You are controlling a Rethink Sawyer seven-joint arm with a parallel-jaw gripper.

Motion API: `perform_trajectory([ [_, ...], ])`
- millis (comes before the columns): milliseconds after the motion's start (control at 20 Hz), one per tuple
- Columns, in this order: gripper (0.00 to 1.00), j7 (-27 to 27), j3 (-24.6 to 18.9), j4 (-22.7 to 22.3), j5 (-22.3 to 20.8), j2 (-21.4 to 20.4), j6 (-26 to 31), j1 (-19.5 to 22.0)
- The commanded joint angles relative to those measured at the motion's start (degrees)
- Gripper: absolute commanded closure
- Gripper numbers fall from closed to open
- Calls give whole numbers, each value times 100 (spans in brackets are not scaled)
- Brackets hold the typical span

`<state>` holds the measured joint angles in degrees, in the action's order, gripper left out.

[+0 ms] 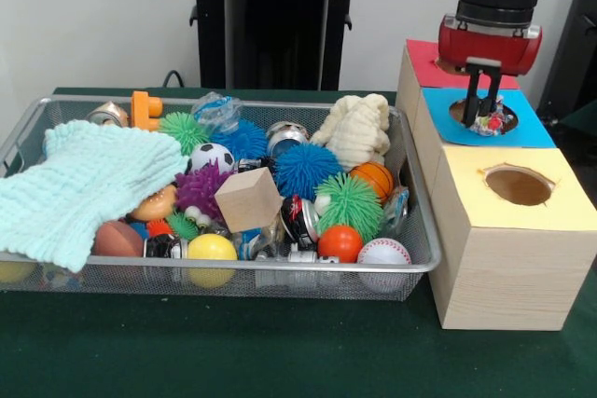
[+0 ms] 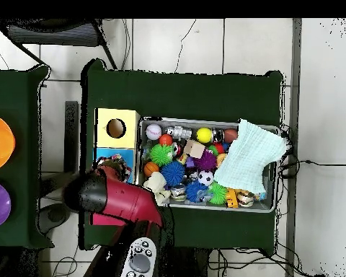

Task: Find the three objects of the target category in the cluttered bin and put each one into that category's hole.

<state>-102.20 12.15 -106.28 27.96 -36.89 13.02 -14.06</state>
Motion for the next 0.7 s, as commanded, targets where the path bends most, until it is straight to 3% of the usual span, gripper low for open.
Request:
perform_trajectory([
  [50,100,-1587,507,906,173,146,1187,-35],
  [450,100,-1681,840,1178,-57,14,2077,-155],
  [700,100,-1417,643,1235,39,35,1724,46],
])
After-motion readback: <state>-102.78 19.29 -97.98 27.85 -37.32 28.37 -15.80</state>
